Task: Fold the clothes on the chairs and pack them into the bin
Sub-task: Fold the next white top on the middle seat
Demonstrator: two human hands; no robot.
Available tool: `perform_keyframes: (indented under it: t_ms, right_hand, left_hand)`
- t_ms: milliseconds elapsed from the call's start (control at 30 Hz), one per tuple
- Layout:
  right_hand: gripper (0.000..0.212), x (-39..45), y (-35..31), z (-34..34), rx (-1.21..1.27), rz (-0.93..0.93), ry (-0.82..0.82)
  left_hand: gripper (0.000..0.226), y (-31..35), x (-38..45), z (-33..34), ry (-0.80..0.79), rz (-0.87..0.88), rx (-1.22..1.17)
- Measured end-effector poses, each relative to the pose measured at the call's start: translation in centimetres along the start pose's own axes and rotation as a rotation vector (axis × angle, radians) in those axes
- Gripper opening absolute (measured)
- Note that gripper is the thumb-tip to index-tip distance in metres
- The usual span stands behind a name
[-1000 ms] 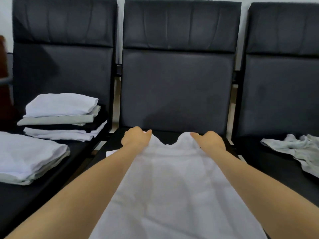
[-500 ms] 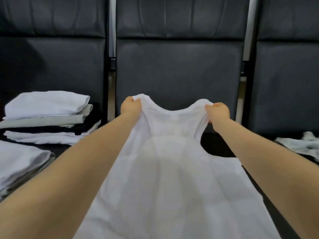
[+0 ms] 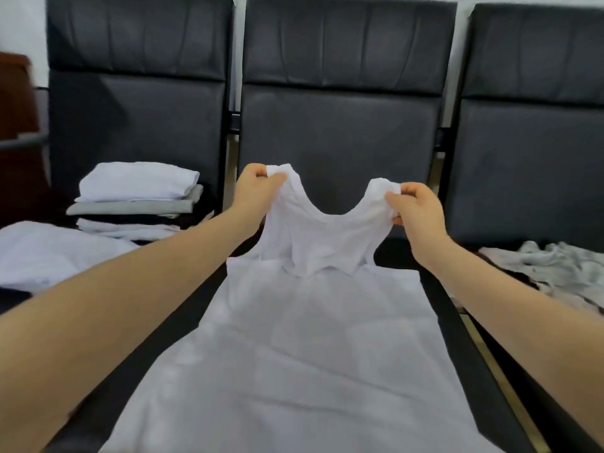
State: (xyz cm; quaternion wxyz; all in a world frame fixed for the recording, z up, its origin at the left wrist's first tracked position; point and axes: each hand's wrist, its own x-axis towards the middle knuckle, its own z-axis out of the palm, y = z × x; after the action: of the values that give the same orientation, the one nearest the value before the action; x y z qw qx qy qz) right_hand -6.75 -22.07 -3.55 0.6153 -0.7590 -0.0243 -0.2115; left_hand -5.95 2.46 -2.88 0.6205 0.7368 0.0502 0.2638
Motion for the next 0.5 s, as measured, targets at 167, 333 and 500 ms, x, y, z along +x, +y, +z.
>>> perform_keyframes:
  t_ms: [167,333,500]
  right_hand:
    - [0.024,-7.3,2.6,-2.6,-0.409,0.094,-0.680]
    - [0.017,-7.1,3.8,-1.8,-0.779,0.043,-0.563]
    - [0.021,-4.8,5.8,-0.9,-0.783,0.014,-0.342]
  left_hand:
    - [0.029,-3.4,-6.8,-3.5,-0.469,-0.162,0.346]
    - [0.030,-5.6,-7.3,-3.9,-0.526,-0.117,0.698]
    - [0.020,-7.5,-5.8,-2.8,-0.439,0.052,0.898]
